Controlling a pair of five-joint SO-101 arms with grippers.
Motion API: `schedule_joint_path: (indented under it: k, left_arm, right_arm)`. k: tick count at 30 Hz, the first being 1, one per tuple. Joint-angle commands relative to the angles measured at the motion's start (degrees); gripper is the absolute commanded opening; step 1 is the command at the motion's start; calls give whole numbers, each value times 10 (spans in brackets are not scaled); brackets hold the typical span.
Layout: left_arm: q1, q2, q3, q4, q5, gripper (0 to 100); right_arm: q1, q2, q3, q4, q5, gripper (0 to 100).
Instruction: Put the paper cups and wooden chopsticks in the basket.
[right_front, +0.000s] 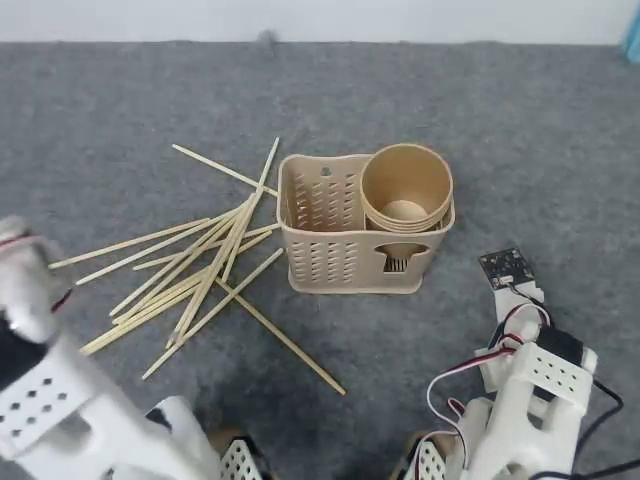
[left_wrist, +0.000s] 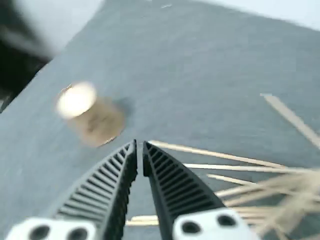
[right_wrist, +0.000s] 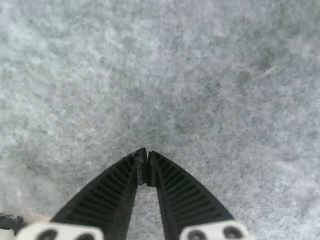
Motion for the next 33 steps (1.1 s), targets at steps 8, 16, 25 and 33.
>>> schedule_joint_path:
  k: [8, 16, 25, 33]
  left_arm:
    - [-44, -149, 445, -221, -5, 19]
    - [18, -242, 592, -250, -5, 19]
    - [54, -340, 654, -240, -53, 22]
    - [54, -350, 652, -219, -65, 39]
  right_arm:
    - [46, -18, -107, 59, -5, 9]
    - [26, -18, -207, 67, -89, 9]
    - [-31, -17, -96, -100, -317, 9]
    - [10, -17, -55, -162, -316, 9]
